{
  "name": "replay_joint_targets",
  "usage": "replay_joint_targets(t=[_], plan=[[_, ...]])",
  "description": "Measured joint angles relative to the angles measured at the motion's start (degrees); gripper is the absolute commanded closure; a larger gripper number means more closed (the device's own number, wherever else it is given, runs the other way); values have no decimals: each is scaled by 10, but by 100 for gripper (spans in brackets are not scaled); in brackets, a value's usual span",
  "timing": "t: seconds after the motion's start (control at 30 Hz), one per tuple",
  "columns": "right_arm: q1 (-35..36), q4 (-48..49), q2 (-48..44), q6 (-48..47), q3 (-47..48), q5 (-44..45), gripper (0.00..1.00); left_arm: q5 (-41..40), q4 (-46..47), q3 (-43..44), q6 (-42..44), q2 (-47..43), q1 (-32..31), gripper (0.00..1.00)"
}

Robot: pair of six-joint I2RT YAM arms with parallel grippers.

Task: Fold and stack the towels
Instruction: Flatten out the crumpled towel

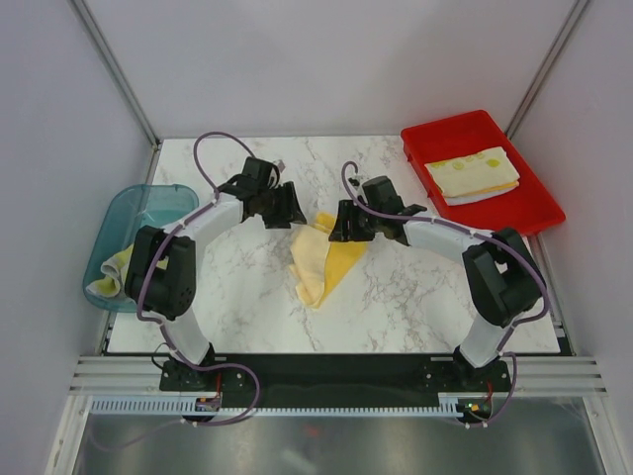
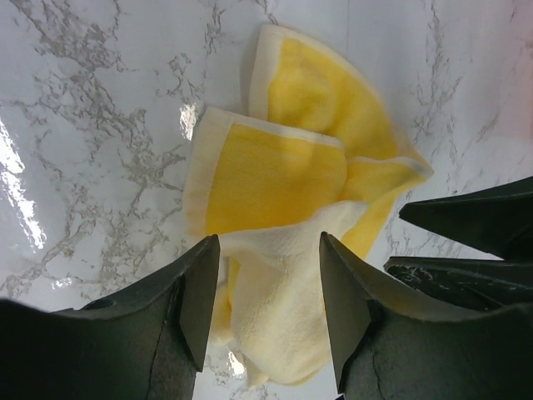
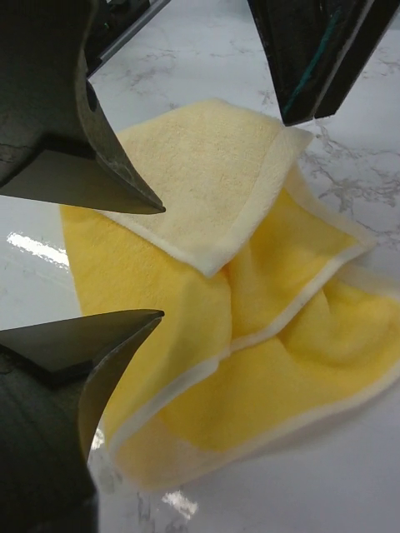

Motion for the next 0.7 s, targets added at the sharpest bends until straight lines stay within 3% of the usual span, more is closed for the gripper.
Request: replay_joint_targets(t=[0.37, 0.47, 0.57, 0.63, 0.7], plan=[[33, 53, 70, 42, 7, -3, 42, 30, 18, -26, -14, 11, 17, 42], [36, 77, 82, 51, 10, -4, 46, 39, 26, -44, -21, 8, 31, 42], [36, 96, 89, 54, 10, -6, 73, 46, 32, -61, -26, 1, 43, 42], [36, 106, 89, 52, 10, -6, 97, 50, 34, -67, -28, -7, 49, 42], [36, 113, 86, 46, 9, -6, 100, 56, 38, -69, -28, -15, 51, 42]])
